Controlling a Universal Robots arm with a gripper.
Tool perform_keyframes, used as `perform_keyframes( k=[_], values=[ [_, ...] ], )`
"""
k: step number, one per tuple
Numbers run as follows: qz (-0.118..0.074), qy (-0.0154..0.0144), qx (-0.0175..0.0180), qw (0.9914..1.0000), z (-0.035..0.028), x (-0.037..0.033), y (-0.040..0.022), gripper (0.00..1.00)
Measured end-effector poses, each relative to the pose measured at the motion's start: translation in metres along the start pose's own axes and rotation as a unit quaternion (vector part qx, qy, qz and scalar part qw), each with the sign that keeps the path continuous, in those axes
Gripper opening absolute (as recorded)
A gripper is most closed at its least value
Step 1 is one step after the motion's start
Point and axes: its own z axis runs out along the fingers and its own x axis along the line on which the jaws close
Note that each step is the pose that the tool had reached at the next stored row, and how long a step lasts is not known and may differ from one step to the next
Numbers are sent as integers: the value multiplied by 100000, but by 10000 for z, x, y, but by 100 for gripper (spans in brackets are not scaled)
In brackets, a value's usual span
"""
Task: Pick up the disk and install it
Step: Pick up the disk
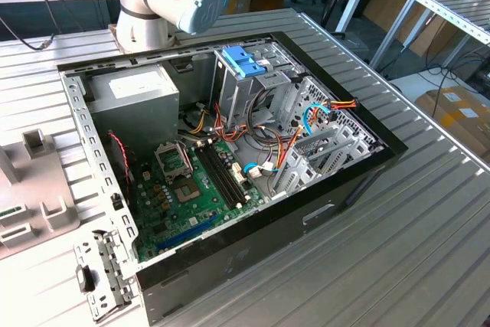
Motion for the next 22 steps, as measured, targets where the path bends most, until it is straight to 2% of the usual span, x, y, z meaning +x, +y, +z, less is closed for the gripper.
perform_keyframes(
  k=[13, 15, 16, 17, 18, 19, 20, 21, 22],
  values=[
    [-37, -933, 19, 99996, -179, -18, 8, 37],
    [-38, -956, 23, 99995, -185, -19, 8, 37],
    [-40, -867, 32, 99996, -184, -18, 8, 37],
    [-29, -570, 27, 99998, -184, -18, 8, 37],
    [9, 257, -6, 100000, -185, -18, 8, 37],
    [55, 1246, -23, 99992, -185, -18, 8, 37],
    [126, 2687, -53, 99964, -185, -19, 8, 37],
    [168, 3653, -75, 99933, -185, -19, 8, 37],
    [203, 4424, -89, 99902, -185, -19, 8, 37]
  ],
)
